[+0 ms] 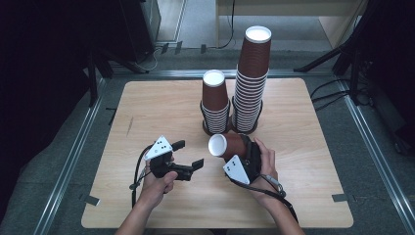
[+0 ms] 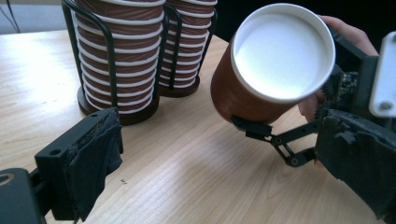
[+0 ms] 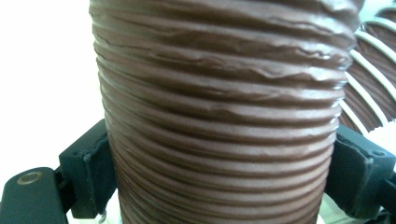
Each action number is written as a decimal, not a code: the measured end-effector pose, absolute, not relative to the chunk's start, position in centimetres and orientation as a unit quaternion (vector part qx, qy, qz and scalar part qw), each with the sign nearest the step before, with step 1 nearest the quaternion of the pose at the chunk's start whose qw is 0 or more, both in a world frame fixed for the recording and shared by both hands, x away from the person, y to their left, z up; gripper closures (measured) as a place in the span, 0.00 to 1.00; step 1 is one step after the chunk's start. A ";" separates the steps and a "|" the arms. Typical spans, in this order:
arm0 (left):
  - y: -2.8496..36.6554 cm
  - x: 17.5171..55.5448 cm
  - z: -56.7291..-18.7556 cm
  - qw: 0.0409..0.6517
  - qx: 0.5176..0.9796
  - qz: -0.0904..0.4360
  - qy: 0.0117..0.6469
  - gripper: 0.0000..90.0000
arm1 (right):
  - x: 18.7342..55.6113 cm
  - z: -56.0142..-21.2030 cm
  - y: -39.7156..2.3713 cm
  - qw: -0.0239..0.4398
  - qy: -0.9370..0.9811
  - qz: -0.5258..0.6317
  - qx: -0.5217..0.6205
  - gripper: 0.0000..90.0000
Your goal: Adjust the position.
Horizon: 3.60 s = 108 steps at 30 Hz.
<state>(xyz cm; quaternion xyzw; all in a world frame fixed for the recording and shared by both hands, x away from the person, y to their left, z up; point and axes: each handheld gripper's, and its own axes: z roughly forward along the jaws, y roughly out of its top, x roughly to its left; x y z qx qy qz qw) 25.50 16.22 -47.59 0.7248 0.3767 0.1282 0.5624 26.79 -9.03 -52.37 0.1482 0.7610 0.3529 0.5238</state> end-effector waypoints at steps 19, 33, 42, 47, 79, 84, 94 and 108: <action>15.0 25.3 -47.5 0.560 0.743 0.099 0.353 0.01 | 25.9 -52.5 -7.4 0.524 0.771 0.347 0.107 0.12; 14.5 25.2 -47.6 0.557 0.746 0.091 0.354 0.04 | 25.4 -52.6 -6.6 0.517 0.780 0.344 0.085 0.12; 14.3 25.1 -47.6 0.554 0.749 0.090 0.351 0.07 | 25.1 -52.5 -6.2 0.515 0.781 0.345 0.078 0.12; 14.2 25.1 -47.6 0.552 0.751 0.091 0.351 0.12 | 25.0 -52.5 -6.0 0.516 0.780 0.346 0.077 0.12; 14.4 25.4 -47.7 0.554 0.746 0.075 0.363 0.25 | 24.7 -52.8 -5.3 0.513 0.784 0.345 0.067 0.10; 14.7 25.4 -47.7 0.559 0.740 0.081 0.366 0.26 | 24.7 -52.8 -5.4 0.511 0.780 0.352 0.078 0.01; 15.7 25.7 -47.5 0.572 0.723 0.090 0.376 0.26 | 24.8 -52.8 -6.3 0.505 0.781 0.354 0.100 0.00; 16.4 26.3 -47.5 0.578 0.711 0.099 0.389 0.26 | 24.7 -51.7 -10.1 0.443 0.776 0.384 0.233 0.00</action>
